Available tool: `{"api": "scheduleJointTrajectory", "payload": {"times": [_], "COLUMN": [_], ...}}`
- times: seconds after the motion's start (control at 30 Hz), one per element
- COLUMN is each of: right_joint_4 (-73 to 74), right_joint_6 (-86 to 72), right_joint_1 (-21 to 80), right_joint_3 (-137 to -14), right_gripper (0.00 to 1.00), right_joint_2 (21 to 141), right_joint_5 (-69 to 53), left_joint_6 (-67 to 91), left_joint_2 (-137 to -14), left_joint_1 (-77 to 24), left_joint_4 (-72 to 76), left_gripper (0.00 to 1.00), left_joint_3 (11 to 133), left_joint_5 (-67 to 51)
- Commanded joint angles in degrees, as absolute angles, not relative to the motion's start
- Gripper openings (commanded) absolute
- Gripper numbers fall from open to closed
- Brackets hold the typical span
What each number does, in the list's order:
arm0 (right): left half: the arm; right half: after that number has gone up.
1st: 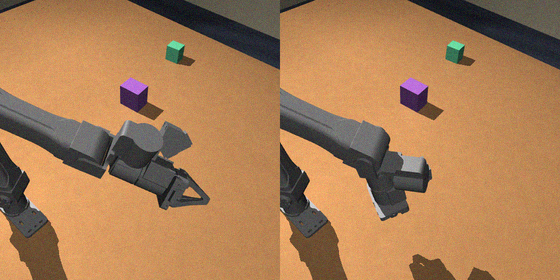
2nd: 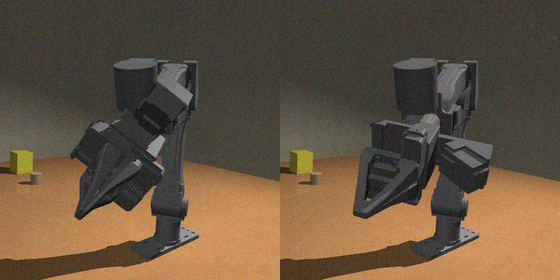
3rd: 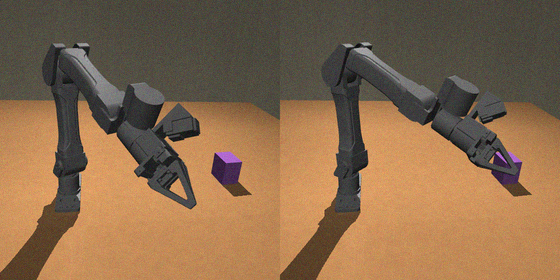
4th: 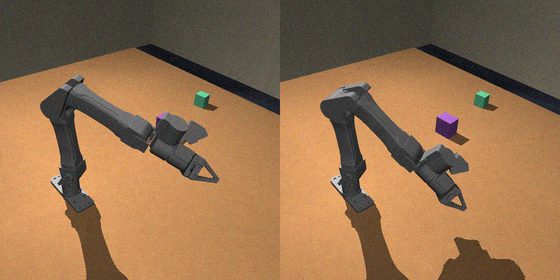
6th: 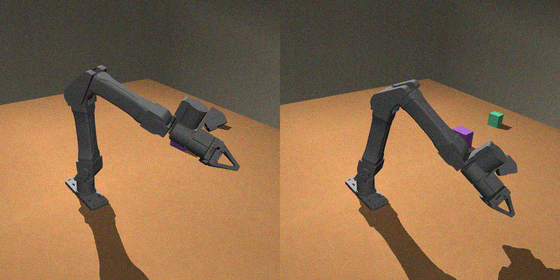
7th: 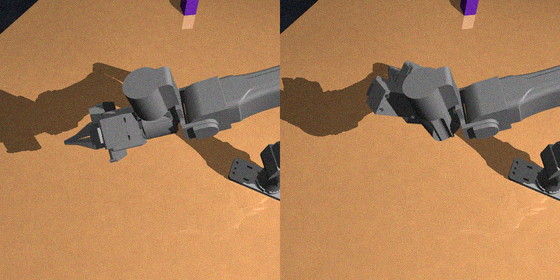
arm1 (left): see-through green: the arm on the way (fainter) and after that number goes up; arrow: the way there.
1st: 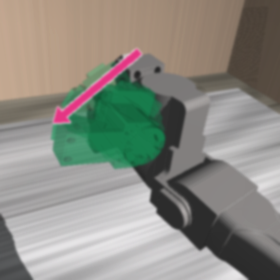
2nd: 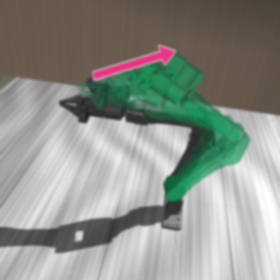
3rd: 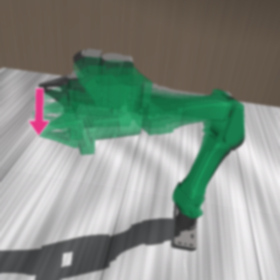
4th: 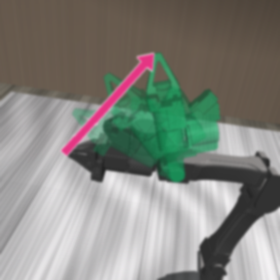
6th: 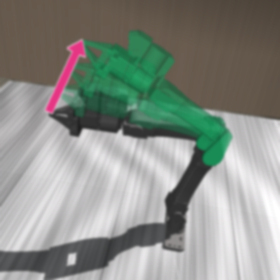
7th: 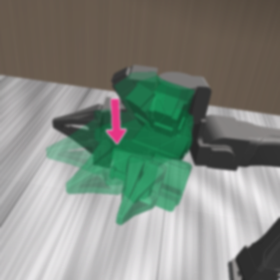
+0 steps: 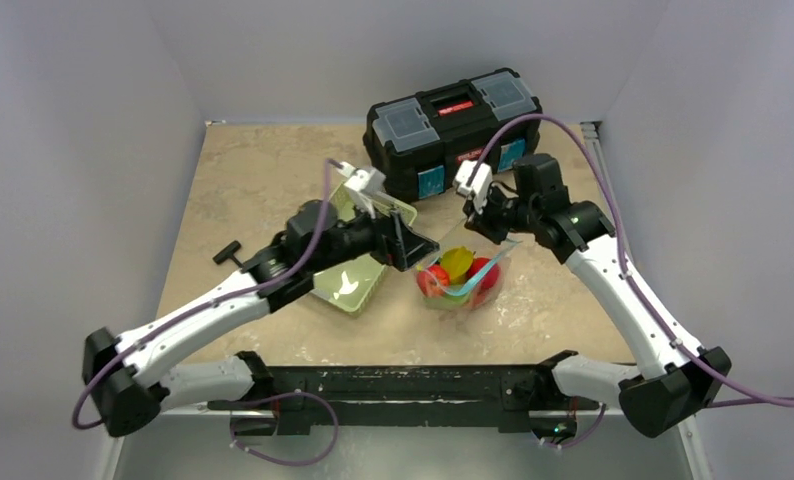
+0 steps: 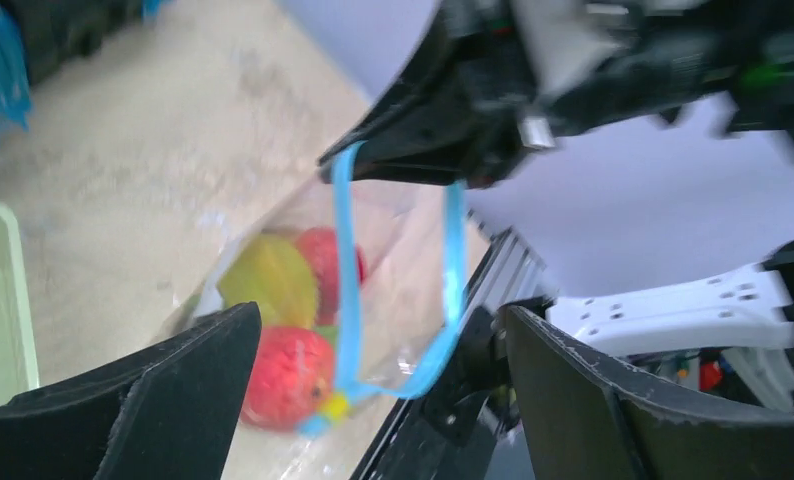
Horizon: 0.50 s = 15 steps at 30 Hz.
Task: Open the zip-top bag and remove the fake food
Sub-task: Open the zipper of the food storage bag at the center of the board.
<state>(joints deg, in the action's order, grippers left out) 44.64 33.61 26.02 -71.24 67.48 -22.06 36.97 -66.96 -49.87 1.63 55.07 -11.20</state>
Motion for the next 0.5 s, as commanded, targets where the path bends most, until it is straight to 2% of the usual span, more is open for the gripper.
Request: {"api": "scheduleJointTrajectory", "payload": {"times": [0.0,0.13,0.27,0.47], "right_joint_4": [30.89,26.13,21.95,23.41], "right_joint_6": [21.23,16.49,16.20,19.74], "right_joint_1": [20.90,18.58,17.96,17.84], "right_joint_3": [-75.29,-74.75,-73.59,-70.35], "right_gripper": [0.00,0.00,0.00,0.00], "right_joint_2": [65.63,64.24,62.10,60.16], "right_joint_5": [-22.62,-16.73,-10.03,-12.14], "left_joint_6": [34.47,35.16,39.76,45.02], "left_joint_2": [-54.54,-44.84,-34.08,-26.45], "left_joint_1": [-49.62,-49.57,-49.57,-49.57], "left_joint_4": [0.35,-6.04,-6.23,-3.17], "left_gripper": [0.95,1.00,1.00,1.00], "left_joint_3": [54.63,49.08,38.17,28.70], "left_joint_5": [-6.52,-3.65,0.55,0.85]}}
